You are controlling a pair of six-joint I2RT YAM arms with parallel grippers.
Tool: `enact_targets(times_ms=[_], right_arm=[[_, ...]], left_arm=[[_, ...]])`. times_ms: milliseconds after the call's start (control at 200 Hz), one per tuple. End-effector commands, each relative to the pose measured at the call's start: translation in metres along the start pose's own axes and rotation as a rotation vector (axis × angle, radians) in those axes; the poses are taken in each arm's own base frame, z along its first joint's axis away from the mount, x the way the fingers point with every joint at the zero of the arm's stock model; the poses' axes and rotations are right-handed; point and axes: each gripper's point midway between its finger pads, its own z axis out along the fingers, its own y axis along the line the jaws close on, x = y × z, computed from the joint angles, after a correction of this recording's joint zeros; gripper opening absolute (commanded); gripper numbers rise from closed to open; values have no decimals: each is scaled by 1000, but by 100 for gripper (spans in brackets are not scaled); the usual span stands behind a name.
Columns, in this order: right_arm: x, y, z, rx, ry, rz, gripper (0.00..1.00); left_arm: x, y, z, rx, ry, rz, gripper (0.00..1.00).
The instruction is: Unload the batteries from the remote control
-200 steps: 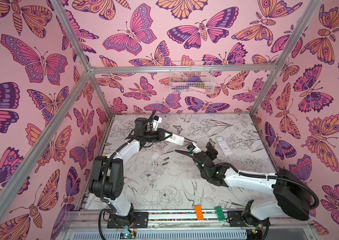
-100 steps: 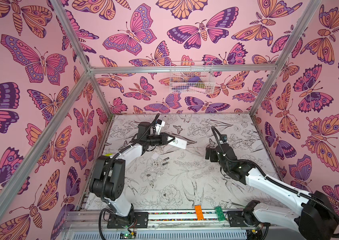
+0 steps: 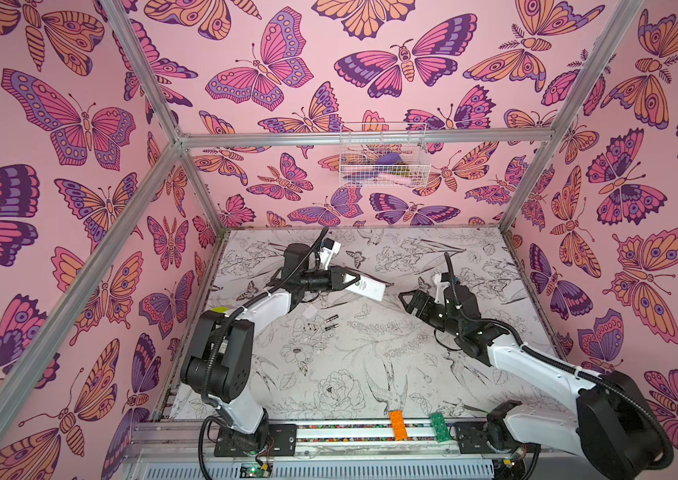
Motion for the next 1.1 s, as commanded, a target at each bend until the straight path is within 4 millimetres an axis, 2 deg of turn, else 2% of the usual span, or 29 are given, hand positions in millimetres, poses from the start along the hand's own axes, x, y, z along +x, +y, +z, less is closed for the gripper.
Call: enact_targets(times_ms=[0, 120, 356, 451, 556, 861, 912, 1007, 1092], right_arm=[[0, 43, 6, -221, 64, 23, 92], [3, 57, 15, -277, 150, 12, 87], [3, 72, 26, -353, 196, 24, 76], [5, 68, 30, -342, 203, 22, 70], [9, 65, 33, -333, 224, 29, 61], [6, 63, 38, -327, 211, 29, 53], [7, 62, 39, -325, 214, 25, 49], [9, 64, 41, -334, 238, 26, 35], [10, 58, 41, -320, 235, 24, 31]], left_arm=[[-7, -18, 1, 66, -9, 40, 0], [-7, -30, 1, 105, 9, 47, 0], [-5, -31, 4, 110, 13, 40, 0], [-3, -27, 6, 96, 7, 32, 0], [-5, -30, 7, 109, 13, 27, 0], [1, -32, 14, 114, 37, 24, 0], [2, -32, 15, 114, 38, 30, 0], [1, -34, 14, 116, 43, 30, 0], [2, -33, 15, 112, 44, 29, 0]])
